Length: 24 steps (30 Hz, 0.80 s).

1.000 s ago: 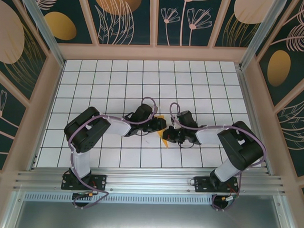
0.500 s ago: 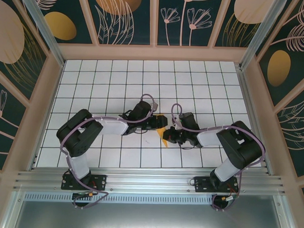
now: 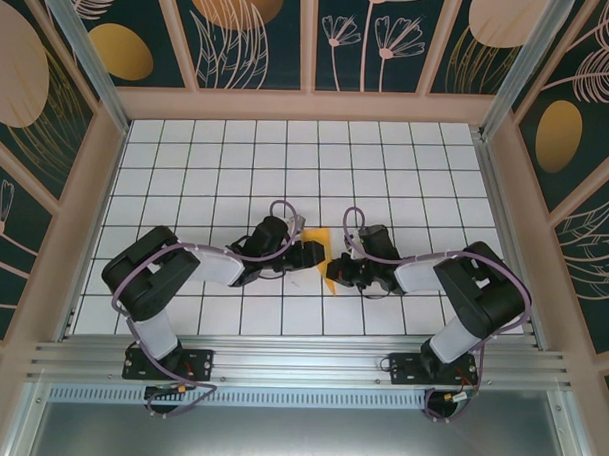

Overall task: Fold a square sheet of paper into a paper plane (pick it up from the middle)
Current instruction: Fold the wing for the fifth time at the center of the table.

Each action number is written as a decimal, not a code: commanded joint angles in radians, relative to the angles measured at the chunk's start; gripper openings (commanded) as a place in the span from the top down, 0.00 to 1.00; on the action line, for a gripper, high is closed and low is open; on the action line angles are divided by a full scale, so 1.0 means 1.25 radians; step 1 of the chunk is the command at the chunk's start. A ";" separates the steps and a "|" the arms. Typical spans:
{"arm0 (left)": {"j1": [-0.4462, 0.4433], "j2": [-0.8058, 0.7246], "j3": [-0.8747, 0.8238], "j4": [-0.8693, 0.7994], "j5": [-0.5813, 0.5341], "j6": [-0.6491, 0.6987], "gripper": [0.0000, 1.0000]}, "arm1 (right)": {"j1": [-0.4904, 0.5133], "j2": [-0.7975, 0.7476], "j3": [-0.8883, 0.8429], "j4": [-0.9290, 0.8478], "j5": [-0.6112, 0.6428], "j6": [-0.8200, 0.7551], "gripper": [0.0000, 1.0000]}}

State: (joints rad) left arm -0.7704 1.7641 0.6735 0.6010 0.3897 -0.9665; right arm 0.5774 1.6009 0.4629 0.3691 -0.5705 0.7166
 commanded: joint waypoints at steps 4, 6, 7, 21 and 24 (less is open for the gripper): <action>0.007 0.057 0.017 0.096 0.039 -0.036 0.49 | 0.004 0.047 -0.021 -0.103 0.068 0.002 0.99; 0.006 0.075 0.014 0.118 0.051 -0.053 0.49 | 0.004 0.048 -0.020 -0.104 0.069 0.001 0.99; 0.007 0.080 0.009 0.132 0.055 -0.062 0.49 | 0.004 0.047 -0.019 -0.104 0.069 0.001 0.99; 0.006 0.116 0.025 0.140 0.066 -0.073 0.46 | 0.004 0.052 -0.017 -0.104 0.067 -0.001 0.99; 0.006 0.118 0.061 0.010 -0.017 -0.058 0.49 | 0.004 0.049 -0.017 -0.110 0.070 -0.003 0.99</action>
State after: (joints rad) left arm -0.7670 1.8900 0.7052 0.7280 0.4583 -1.0527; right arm 0.5774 1.6009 0.4648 0.3660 -0.5705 0.7166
